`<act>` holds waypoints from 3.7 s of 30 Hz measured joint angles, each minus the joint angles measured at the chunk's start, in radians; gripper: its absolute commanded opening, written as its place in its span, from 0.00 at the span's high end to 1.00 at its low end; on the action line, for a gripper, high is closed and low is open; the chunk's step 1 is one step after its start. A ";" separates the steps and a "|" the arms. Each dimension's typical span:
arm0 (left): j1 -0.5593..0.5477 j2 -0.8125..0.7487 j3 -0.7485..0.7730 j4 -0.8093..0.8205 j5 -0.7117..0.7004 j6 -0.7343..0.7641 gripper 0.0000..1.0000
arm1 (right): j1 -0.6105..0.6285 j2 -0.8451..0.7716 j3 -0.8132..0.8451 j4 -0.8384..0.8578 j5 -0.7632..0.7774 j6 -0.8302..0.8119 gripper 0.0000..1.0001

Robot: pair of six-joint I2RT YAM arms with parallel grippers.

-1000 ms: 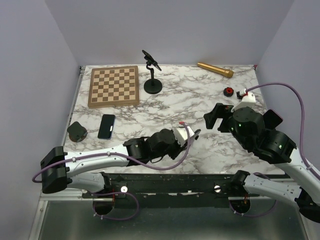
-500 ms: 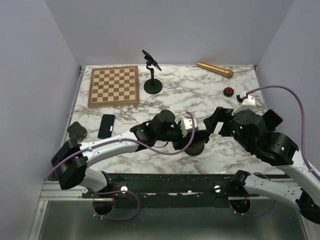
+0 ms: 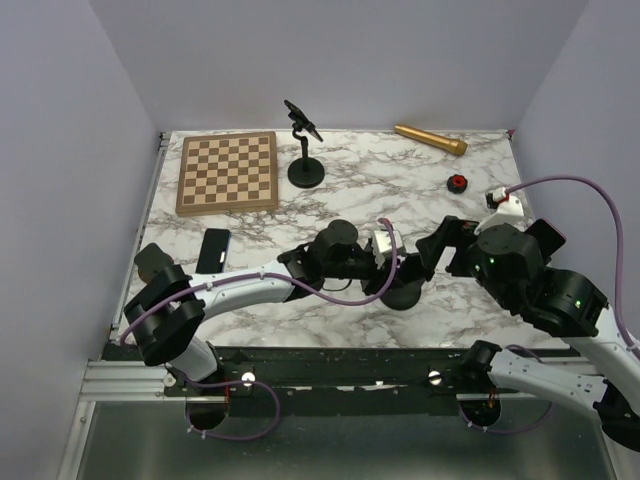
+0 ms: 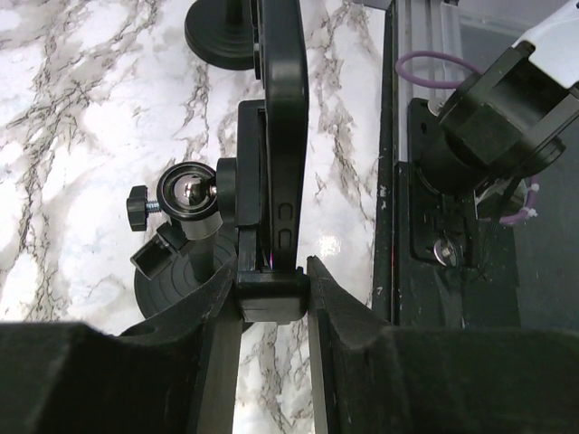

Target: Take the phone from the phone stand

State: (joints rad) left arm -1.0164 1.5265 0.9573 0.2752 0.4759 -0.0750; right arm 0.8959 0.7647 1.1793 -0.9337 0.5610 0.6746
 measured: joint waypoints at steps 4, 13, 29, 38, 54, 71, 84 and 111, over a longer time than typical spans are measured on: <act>0.000 0.021 -0.002 0.045 0.000 -0.014 0.94 | 0.000 0.008 0.008 -0.039 0.028 0.013 0.00; 0.001 0.011 -0.038 0.103 -0.006 -0.072 0.44 | 0.000 0.050 0.031 -0.107 0.011 0.005 0.00; 0.001 -0.320 -0.256 0.116 -0.058 -0.202 0.15 | 0.000 0.092 -0.066 -0.068 -0.075 -0.021 0.01; 0.001 -0.493 -0.341 0.029 -0.214 -0.287 0.08 | 0.000 0.050 -0.144 0.000 -0.056 -0.003 0.12; 0.001 -0.454 -0.336 -0.008 -0.278 -0.362 0.12 | 0.000 0.055 -0.187 0.061 -0.053 -0.002 0.14; 0.000 -0.423 -0.310 -0.007 -0.263 -0.376 0.15 | 0.000 0.084 -0.190 0.072 -0.032 -0.009 0.36; -0.001 -0.267 -0.212 0.046 -0.230 -0.357 0.38 | 0.000 0.083 -0.190 0.080 -0.040 -0.047 0.99; -0.052 -0.071 -0.049 0.060 -0.207 -0.248 0.46 | 0.000 0.113 -0.170 0.087 -0.075 -0.089 0.99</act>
State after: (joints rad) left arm -1.0687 1.4555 0.9081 0.3347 0.2691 -0.3229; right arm 0.8959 0.8772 1.0092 -0.8471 0.4862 0.5861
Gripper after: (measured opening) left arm 0.514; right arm 0.802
